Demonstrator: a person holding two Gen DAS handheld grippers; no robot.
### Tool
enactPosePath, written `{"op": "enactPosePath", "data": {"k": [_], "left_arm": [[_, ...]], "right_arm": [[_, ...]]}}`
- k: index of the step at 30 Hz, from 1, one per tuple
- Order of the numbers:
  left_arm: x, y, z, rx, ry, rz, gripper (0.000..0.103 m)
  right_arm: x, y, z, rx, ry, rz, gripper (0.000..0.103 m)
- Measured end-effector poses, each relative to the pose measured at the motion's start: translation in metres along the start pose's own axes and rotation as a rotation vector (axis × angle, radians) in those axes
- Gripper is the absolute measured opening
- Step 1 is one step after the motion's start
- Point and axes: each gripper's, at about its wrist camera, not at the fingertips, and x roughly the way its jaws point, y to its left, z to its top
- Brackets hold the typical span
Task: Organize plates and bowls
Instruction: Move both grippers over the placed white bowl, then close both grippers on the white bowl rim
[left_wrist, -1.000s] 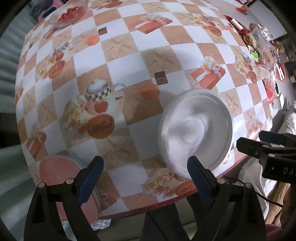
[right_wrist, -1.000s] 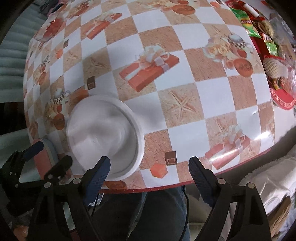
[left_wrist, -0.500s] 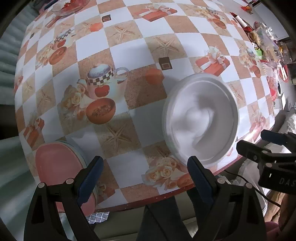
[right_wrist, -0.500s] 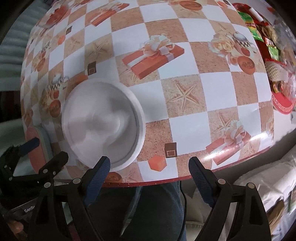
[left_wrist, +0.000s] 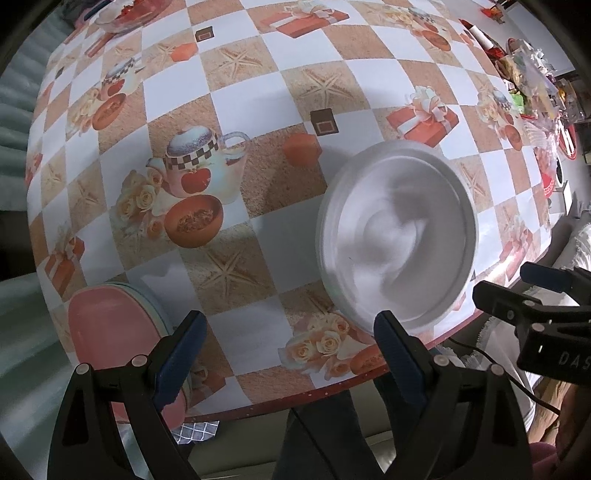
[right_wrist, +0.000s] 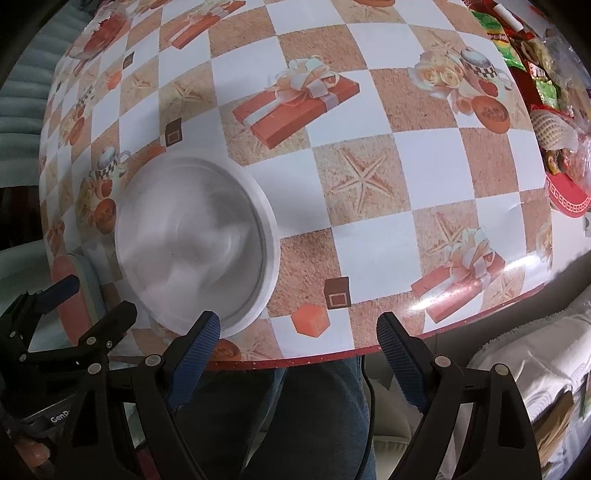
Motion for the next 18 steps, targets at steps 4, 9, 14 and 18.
{"op": "enactPosePath", "data": {"k": [4, 9, 14, 18], "left_arm": [[-0.002, 0.004, 0.004, -0.003, 0.002, -0.001, 0.093], [-0.003, 0.007, 0.01, -0.013, 0.007, 0.009, 0.093], [-0.002, 0.011, 0.015, -0.028, 0.008, 0.011, 0.093], [0.0, 0.01, 0.024, -0.028, 0.01, 0.016, 0.093]], "right_arm": [[0.002, -0.003, 0.002, 0.006, 0.005, 0.0, 0.088], [0.005, -0.004, 0.007, 0.009, 0.014, 0.003, 0.088], [0.006, -0.002, 0.013, 0.005, 0.024, 0.012, 0.088], [0.007, -0.001, 0.018, 0.011, 0.02, 0.023, 0.088]]}}
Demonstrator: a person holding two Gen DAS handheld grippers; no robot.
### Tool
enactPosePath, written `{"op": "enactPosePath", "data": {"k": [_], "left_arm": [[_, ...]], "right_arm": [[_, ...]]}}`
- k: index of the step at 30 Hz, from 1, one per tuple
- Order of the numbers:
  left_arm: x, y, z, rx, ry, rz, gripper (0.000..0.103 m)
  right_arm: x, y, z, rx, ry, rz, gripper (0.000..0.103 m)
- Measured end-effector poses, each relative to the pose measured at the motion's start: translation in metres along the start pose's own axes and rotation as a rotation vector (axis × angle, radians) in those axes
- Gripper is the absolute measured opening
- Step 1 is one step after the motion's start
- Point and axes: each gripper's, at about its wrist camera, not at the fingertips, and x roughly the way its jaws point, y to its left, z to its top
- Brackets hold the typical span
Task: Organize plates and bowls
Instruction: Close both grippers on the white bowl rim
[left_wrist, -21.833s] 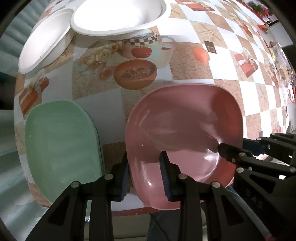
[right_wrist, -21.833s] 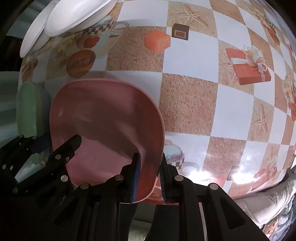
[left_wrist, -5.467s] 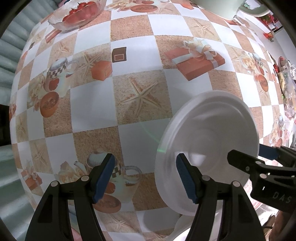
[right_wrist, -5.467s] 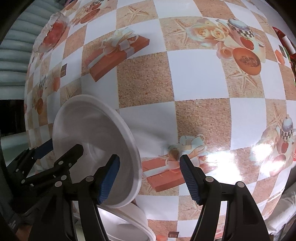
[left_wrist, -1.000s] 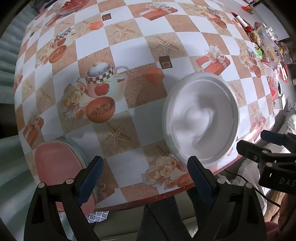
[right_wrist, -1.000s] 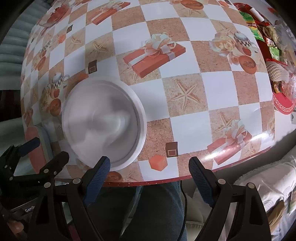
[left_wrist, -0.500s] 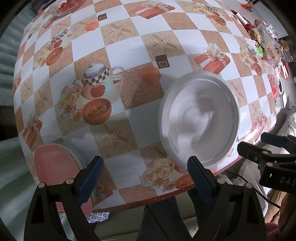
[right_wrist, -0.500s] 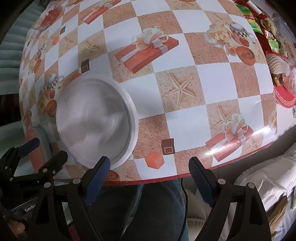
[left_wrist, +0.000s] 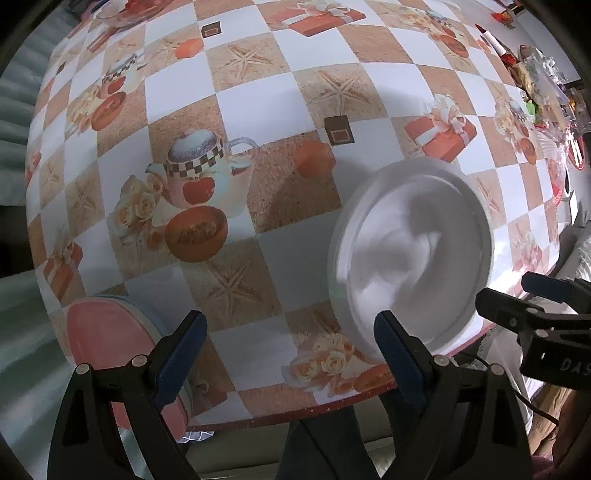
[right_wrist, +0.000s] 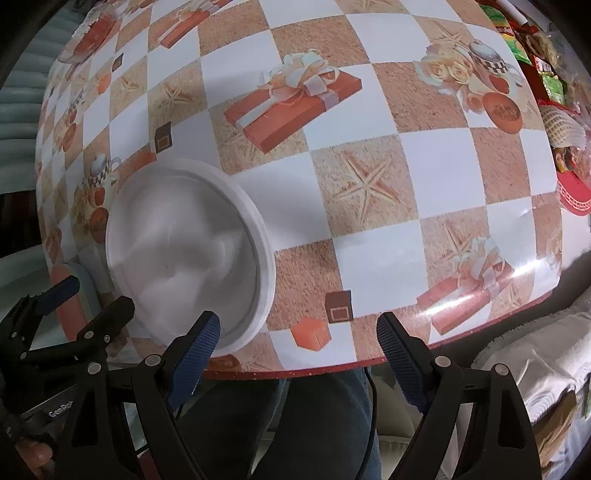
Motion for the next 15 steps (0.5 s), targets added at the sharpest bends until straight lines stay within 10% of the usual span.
{"op": "enactPosePath", "data": {"k": [15], "left_arm": [[0.033, -0.007, 0.032, 0.026, 0.035, -0.001, 0.093]], "right_arm": [[0.027, 0.011, 0.038, -0.011, 0.026, 0.046, 0.088]]}}
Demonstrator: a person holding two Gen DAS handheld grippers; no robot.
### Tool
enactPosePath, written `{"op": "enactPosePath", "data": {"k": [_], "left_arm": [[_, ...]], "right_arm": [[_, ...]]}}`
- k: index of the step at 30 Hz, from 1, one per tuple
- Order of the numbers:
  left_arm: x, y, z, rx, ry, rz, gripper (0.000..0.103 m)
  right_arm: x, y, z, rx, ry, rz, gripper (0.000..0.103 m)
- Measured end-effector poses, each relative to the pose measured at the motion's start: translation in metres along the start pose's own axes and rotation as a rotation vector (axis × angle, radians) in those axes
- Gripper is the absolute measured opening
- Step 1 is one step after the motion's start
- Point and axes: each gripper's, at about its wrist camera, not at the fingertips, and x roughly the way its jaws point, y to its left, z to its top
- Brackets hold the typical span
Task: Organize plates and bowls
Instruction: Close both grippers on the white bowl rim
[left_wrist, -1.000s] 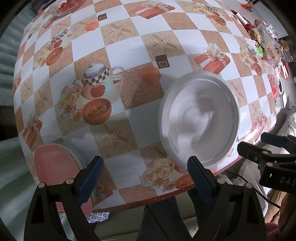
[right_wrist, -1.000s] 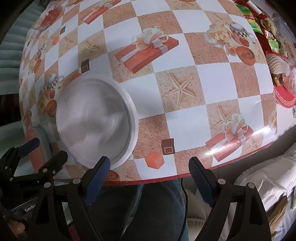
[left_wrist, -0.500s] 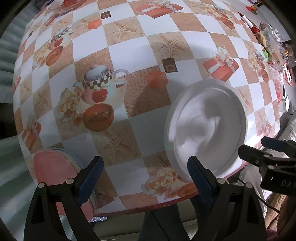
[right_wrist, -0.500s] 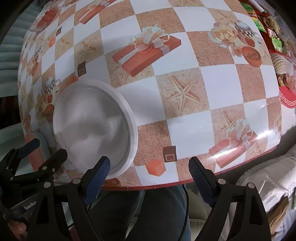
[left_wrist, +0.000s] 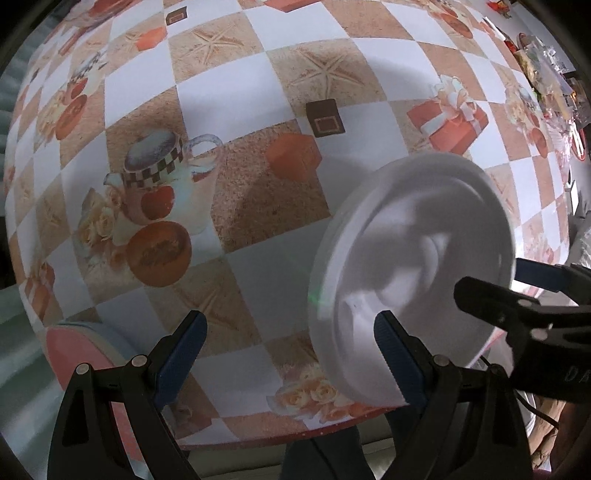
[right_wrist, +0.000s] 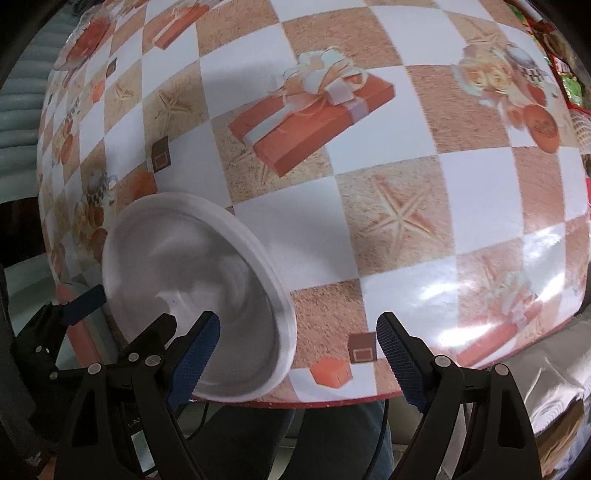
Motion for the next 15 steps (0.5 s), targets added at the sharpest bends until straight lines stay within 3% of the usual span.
{"op": "enactPosePath", "data": {"k": [15], "left_arm": [[0.026, 0.005, 0.007, -0.038, 0.036, -0.019, 0.093]], "right_arm": [[0.033, 0.004, 0.002, -0.005, 0.03, 0.001, 0.088]]}}
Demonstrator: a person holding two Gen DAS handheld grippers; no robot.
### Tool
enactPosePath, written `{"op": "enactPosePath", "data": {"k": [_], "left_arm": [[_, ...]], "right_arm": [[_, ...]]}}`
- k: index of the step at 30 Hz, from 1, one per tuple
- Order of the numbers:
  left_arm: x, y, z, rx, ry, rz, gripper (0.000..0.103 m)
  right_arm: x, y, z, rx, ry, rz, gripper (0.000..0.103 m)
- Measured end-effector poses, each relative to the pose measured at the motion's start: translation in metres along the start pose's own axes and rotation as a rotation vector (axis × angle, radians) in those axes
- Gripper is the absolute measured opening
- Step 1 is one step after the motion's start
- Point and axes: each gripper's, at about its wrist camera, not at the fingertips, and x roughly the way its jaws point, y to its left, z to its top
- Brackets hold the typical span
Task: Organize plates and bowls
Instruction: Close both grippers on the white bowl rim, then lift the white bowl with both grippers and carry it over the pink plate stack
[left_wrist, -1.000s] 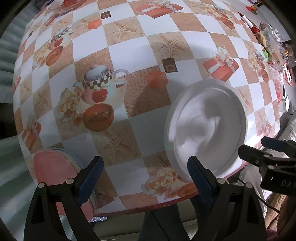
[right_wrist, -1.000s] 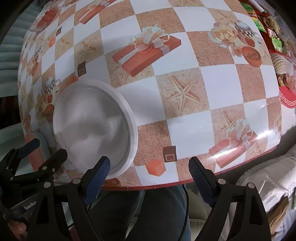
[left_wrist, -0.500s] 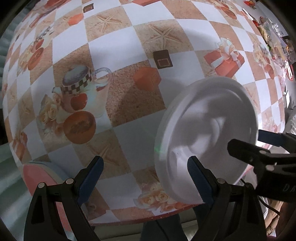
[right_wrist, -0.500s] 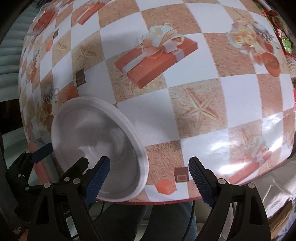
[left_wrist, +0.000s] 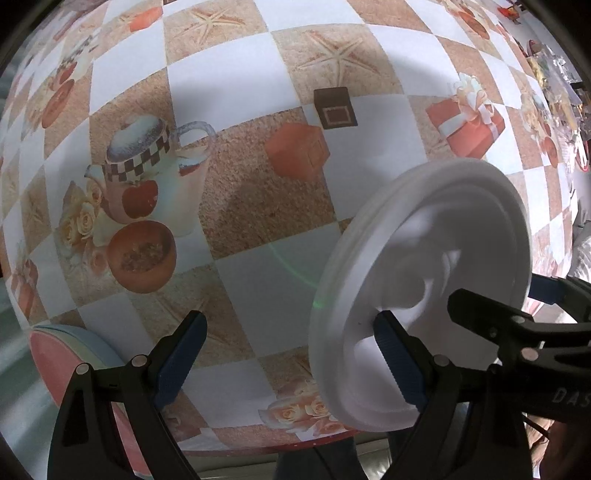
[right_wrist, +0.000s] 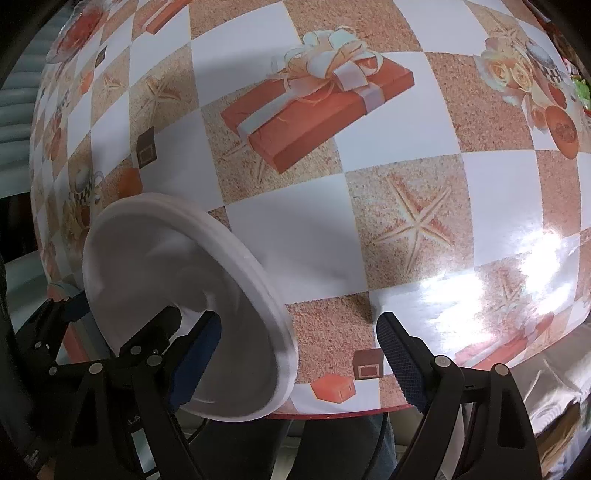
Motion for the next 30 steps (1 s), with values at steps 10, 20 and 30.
{"op": "enactPosePath", "data": {"k": [10, 20, 30], "left_arm": [[0.003, -0.016, -0.012, 0.019, -0.015, 0.006, 0.091], [-0.006, -0.031, -0.019, 0.047, -0.039, -0.113, 0.035], [-0.006, -0.036, -0.039, 0.043, -0.051, -0.097, 0.034]], "right_arm": [[0.008, -0.003, 0.001, 0.018, 0.019, 0.029, 0.058], [0.005, 0.007, -0.005, -0.013, 0.01, 0.048, 0.022], [0.013, 0.013, -0.022, -0.021, 0.022, 0.031, 0.022]]}}
